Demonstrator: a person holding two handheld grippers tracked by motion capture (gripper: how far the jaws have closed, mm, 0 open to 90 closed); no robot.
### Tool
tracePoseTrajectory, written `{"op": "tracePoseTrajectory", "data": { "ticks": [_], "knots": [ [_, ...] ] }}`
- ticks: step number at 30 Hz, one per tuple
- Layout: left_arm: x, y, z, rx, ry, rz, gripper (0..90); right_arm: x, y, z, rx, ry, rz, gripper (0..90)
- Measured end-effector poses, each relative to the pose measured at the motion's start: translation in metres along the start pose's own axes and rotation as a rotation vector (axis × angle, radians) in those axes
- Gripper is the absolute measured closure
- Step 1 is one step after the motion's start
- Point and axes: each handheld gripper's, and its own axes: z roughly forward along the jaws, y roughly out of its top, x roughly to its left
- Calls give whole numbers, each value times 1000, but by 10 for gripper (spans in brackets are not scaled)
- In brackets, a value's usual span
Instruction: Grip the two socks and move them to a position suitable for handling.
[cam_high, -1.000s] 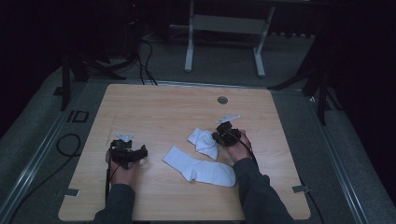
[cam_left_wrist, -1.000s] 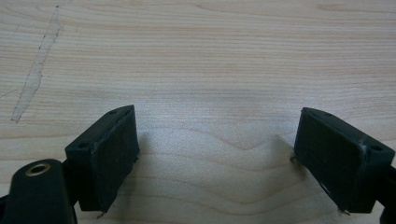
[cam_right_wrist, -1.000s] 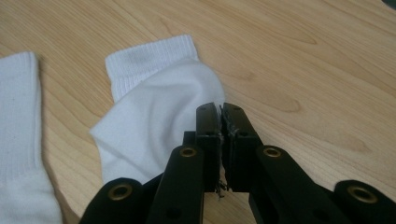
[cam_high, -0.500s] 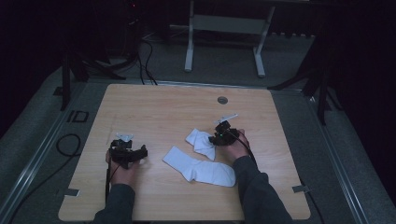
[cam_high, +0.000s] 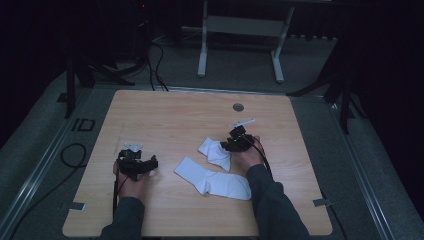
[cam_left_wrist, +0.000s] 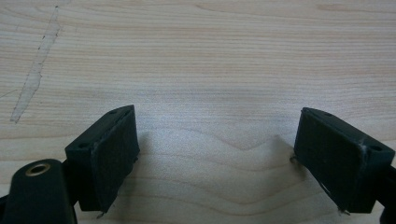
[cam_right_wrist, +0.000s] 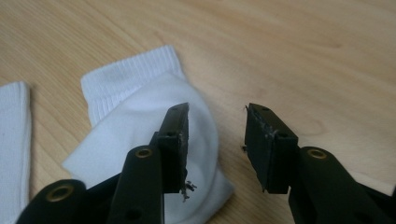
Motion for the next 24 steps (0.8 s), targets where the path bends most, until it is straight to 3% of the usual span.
{"op": "tracePoseTrajectory", "data": {
  "ticks": [3, 5, 8, 13, 17, 24],
  "knots": [
    [0, 0, 0, 0, 0, 0, 136, -1, -2, 6, 26, 34, 15, 645],
    [0, 0, 0, 0, 0, 0, 136, 1, -2, 7, 20, 48, 6, 764],
    [0, 0, 0, -1, 0, 0, 136, 9, 2, -1, -6, 42, -50, 880],
    [0, 0, 0, 0, 0, 0, 136, 14, 8, -15, -43, 46, -63, 880],
    [0, 0, 0, 0, 0, 0, 136, 17, 15, -37, -90, 69, -69, 880],
    [0, 0, 0, 0, 0, 0, 136, 12, 16, -61, -123, 67, -71, 880]
  ]
}}
